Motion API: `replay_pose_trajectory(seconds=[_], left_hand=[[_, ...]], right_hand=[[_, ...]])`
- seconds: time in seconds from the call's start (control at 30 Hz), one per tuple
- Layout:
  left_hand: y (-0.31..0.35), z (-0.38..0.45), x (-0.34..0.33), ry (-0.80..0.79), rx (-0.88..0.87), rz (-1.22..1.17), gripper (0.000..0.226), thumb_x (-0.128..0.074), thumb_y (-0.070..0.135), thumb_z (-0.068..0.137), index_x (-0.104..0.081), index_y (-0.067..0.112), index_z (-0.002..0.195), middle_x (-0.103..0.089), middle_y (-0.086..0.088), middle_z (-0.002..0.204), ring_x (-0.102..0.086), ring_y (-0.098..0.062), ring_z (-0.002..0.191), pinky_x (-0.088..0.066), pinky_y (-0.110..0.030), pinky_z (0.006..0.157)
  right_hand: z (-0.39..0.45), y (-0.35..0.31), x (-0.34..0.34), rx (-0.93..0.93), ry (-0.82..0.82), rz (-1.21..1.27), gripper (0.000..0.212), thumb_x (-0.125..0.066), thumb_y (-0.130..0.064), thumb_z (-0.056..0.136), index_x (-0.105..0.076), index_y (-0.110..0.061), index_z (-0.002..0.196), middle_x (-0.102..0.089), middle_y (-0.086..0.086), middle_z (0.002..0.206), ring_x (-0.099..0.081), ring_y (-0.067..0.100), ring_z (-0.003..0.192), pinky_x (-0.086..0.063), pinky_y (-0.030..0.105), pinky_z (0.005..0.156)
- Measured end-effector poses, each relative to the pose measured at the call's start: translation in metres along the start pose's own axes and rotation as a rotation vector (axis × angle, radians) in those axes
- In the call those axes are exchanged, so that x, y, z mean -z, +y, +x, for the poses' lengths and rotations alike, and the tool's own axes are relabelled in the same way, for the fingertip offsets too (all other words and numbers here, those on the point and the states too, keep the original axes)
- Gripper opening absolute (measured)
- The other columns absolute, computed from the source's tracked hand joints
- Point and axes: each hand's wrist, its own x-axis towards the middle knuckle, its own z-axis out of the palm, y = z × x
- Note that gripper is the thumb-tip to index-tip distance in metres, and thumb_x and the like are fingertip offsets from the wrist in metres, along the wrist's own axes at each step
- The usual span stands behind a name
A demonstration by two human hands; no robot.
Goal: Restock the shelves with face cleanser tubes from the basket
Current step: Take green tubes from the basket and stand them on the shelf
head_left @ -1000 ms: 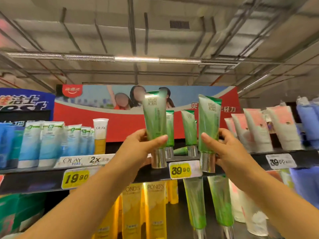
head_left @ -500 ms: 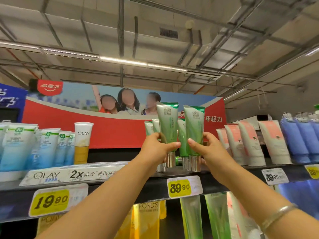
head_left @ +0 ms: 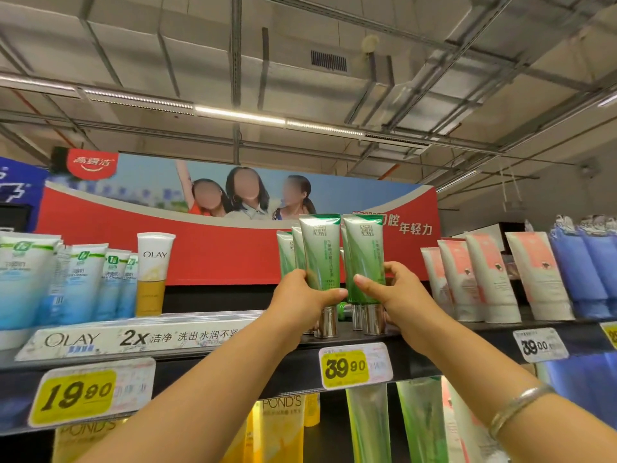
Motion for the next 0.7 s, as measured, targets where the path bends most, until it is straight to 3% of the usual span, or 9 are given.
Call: replay_pose_trajectory(seconds=[0.17, 0.27, 0.4, 0.53, 0.7], left_hand=[[-0.0019, -0.0021, -0.0003, 0.077, -0.007, 0.025, 0.053, -0.081, 0.030, 0.069, -0.046, 0.020, 0.108, -0.060, 0.001, 0.104, -0.060, -0.018, 0.097, -0.051, -0.034, 0.079], [-0.0014, -0.0040, -0.0006, 0.104, -0.031, 0.052, 0.050, -0.081, 0.031, 0.068, -0.046, 0.022, 0.102, -0.059, 0.004, 0.098, -0.060, -0.015, 0.092, -0.050, -0.030, 0.074], [0.0008, -0.0056, -0.0009, 0.127, -0.014, 0.096, 0.053, -0.081, 0.033, 0.067, -0.047, 0.021, 0.106, -0.055, 0.002, 0.102, -0.058, -0.018, 0.099, -0.052, -0.040, 0.088], [0.0025, -0.0079, -0.0008, 0.146, -0.015, 0.131, 0.062, -0.081, 0.032, 0.068, -0.048, 0.015, 0.117, -0.049, 0.010, 0.088, -0.057, -0.018, 0.097, -0.052, -0.042, 0.088], [0.0025, -0.0088, -0.0003, 0.143, -0.022, 0.146, 0.060, -0.081, 0.029, 0.068, -0.049, 0.015, 0.117, -0.053, 0.004, 0.095, -0.060, -0.018, 0.096, -0.054, -0.042, 0.086]], right_hand=[[0.0002, 0.0014, 0.0005, -0.008, -0.005, -0.010, 0.032, -0.069, -0.026, 0.081, -0.050, -0.019, 0.105, -0.058, -0.009, 0.092, -0.056, 0.004, 0.084, -0.042, 0.019, 0.065], [0.0001, 0.0015, -0.0004, -0.001, -0.023, -0.010, 0.031, -0.069, -0.025, 0.082, -0.049, -0.020, 0.105, -0.057, -0.012, 0.090, -0.055, 0.000, 0.081, -0.041, 0.016, 0.064], [-0.0014, 0.0017, 0.0011, -0.015, -0.047, -0.016, 0.033, -0.068, -0.028, 0.082, -0.046, -0.023, 0.105, -0.055, -0.015, 0.090, -0.053, -0.002, 0.081, -0.040, 0.014, 0.063], [-0.0026, 0.0030, 0.0054, -0.041, -0.062, -0.100, 0.040, -0.071, -0.027, 0.080, -0.048, -0.019, 0.111, -0.058, -0.005, 0.101, -0.054, 0.001, 0.083, -0.040, 0.017, 0.061], [-0.0049, 0.0009, 0.0064, -0.020, -0.063, -0.164, 0.038, -0.070, -0.025, 0.081, -0.049, -0.017, 0.112, -0.059, 0.001, 0.108, -0.058, 0.007, 0.086, -0.042, 0.018, 0.061]])
